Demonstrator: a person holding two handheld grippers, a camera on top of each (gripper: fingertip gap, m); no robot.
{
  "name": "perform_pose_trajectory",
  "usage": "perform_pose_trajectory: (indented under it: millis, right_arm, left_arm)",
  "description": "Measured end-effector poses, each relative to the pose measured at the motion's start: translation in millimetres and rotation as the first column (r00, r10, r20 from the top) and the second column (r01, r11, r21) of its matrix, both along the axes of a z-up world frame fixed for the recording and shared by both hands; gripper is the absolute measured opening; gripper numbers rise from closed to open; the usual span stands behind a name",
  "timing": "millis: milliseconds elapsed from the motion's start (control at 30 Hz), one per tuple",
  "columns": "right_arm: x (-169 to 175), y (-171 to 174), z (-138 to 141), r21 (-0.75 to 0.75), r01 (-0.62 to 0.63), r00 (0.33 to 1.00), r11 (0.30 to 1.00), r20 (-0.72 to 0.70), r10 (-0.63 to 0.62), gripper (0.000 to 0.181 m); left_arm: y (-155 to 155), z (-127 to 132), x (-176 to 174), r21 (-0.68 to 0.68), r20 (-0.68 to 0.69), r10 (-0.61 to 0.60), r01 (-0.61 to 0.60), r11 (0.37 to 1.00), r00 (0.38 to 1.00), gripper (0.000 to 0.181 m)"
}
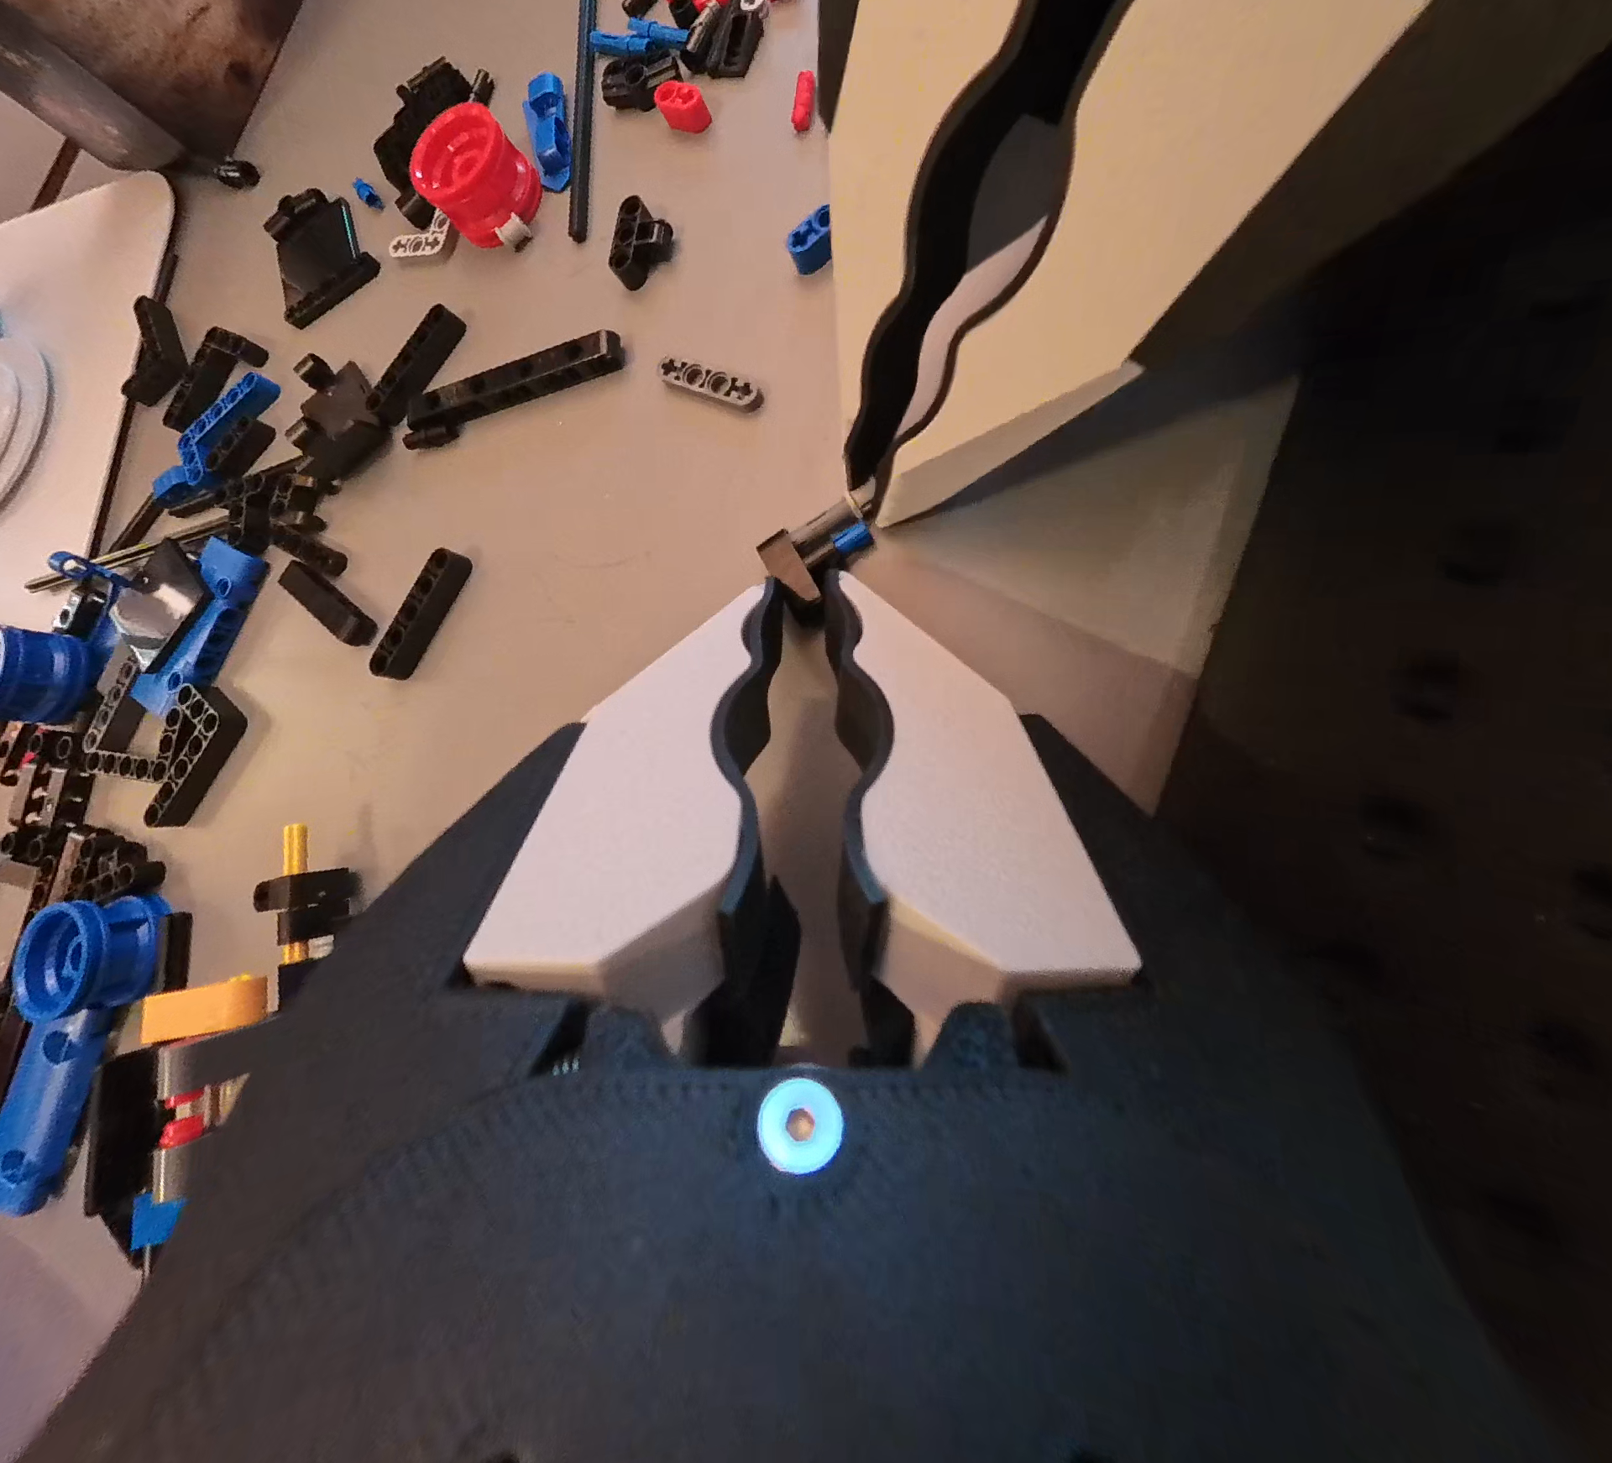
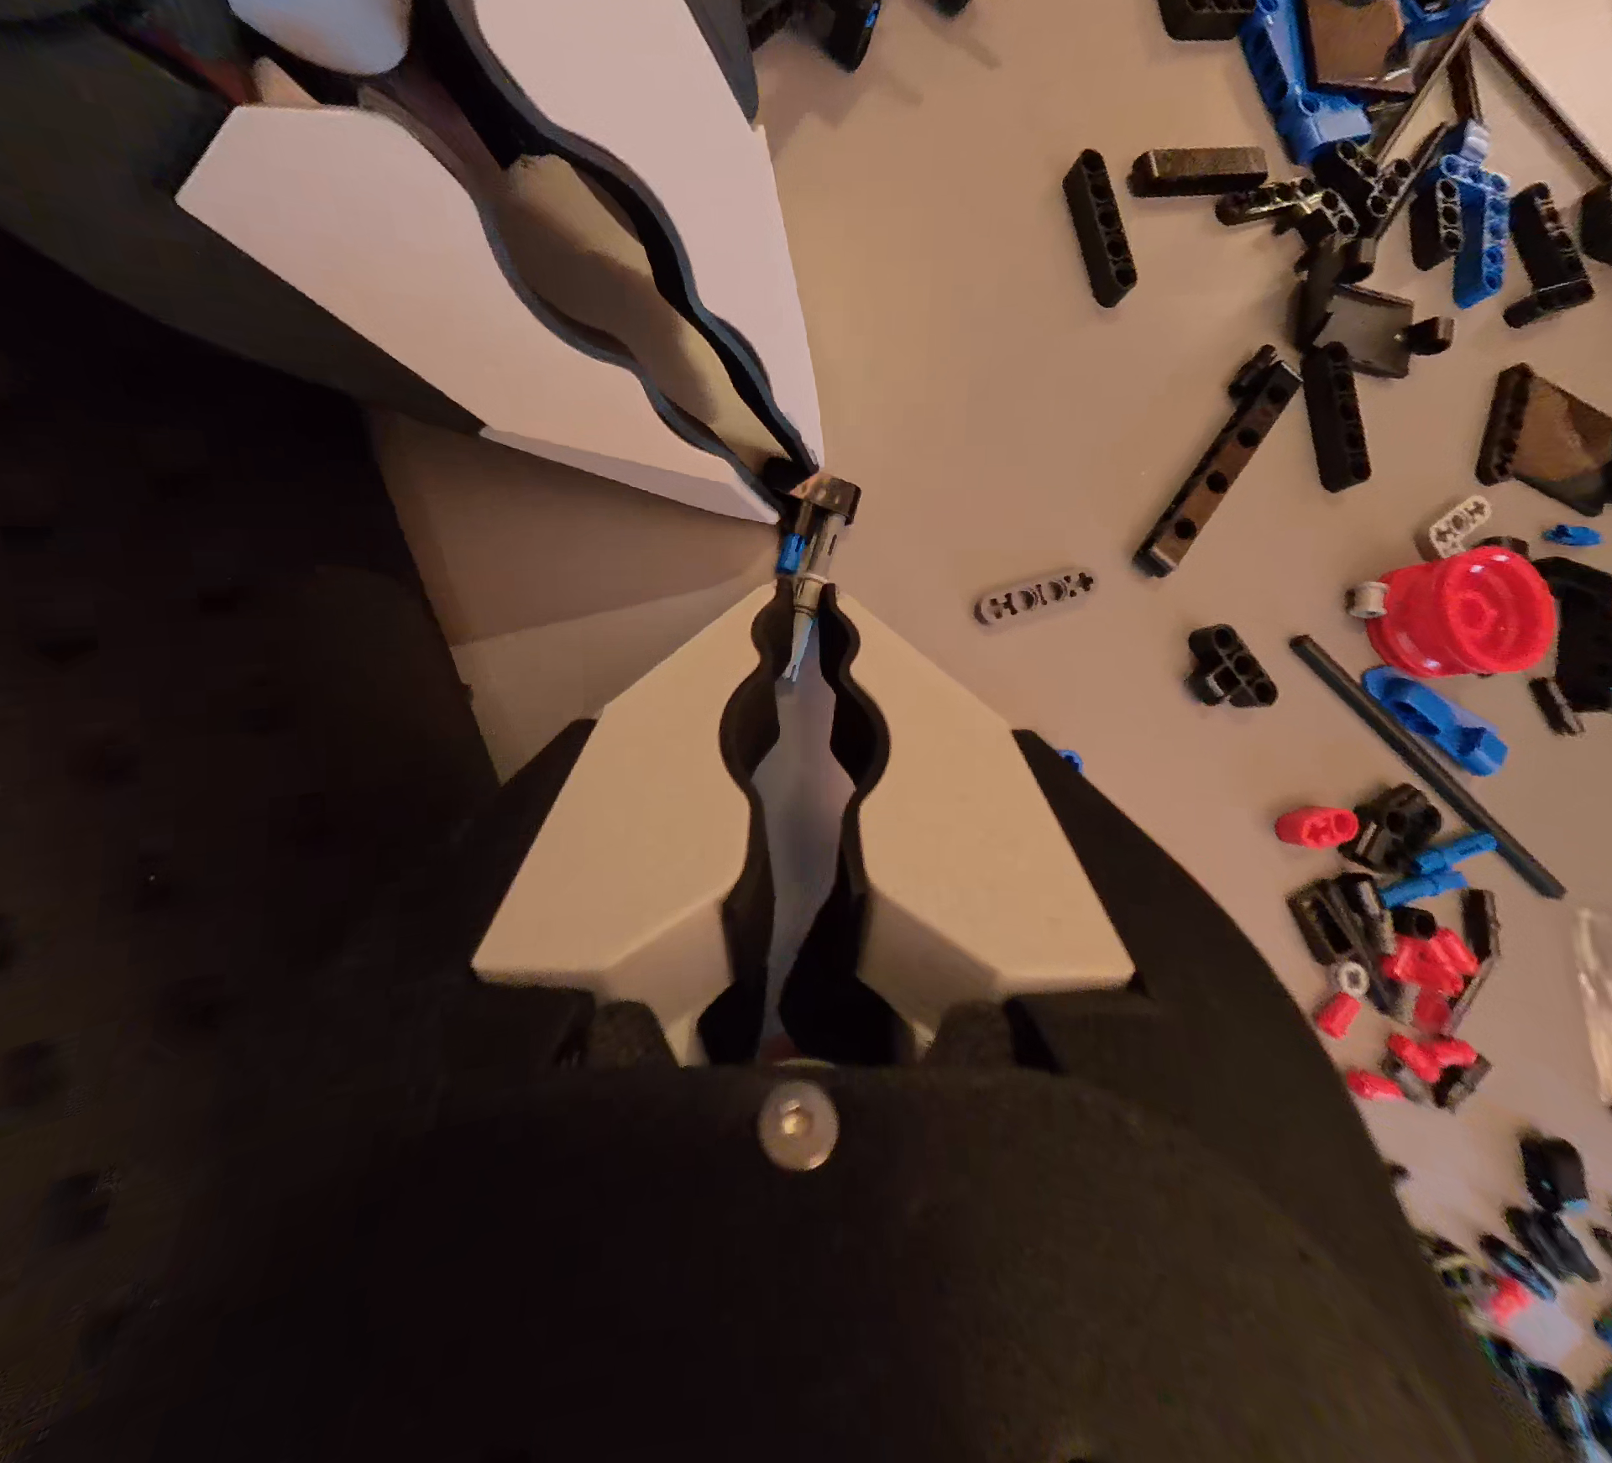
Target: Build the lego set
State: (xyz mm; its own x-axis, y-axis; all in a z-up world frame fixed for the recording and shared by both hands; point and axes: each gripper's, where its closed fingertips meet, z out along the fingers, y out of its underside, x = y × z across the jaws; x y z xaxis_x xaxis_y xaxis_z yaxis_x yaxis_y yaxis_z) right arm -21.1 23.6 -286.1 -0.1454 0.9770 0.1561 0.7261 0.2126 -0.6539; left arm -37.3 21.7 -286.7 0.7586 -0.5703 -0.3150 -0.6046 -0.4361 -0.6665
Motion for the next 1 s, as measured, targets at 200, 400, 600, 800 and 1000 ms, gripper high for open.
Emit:
perform_pose_trajectory:
  millis: [200,400,600,800,1000]
  right_arm:
    - [-0.5,-1.1,0.0,0.032,-0.095,0.995,0.995,0.0,0.095,0.003]
    - [-0.3,-1.3,0.0,0.033,-0.194,0.981,0.98,0.005,0.194,0.003]
    - [1.0,0.5,-0.4,0.039,-0.268,0.963,0.963,-0.003,0.268,0.003]
    - [0.4,1.7,-0.4,0.042,-0.307,0.952,0.951,0.011,0.306,0.003]
    - [-0.3,1.8,-0.5,0.061,-0.333,0.943,0.941,0.021,0.332,0.003]
  left_arm:
    - [0.8,0.2,-0.6,-0.003,0.006,-0.013,0.013,1.0,1.0,0.006]
    - [0.6,0.3,-0.8,-0.028,0.067,-0.033,0.035,0.999,0.997,0.007]
    - [0.2,0.4,-1.3,-0.026,0.068,-0.051,0.053,0.998,0.996,0.007]
    - [0.1,0.7,-1.4,-0.022,0.058,-0.056,0.057,0.998,0.997,0.006]
    - [-0.4,0.7,-1.3,-0.028,0.07,-0.061,0.063,0.998,0.996,0.007]
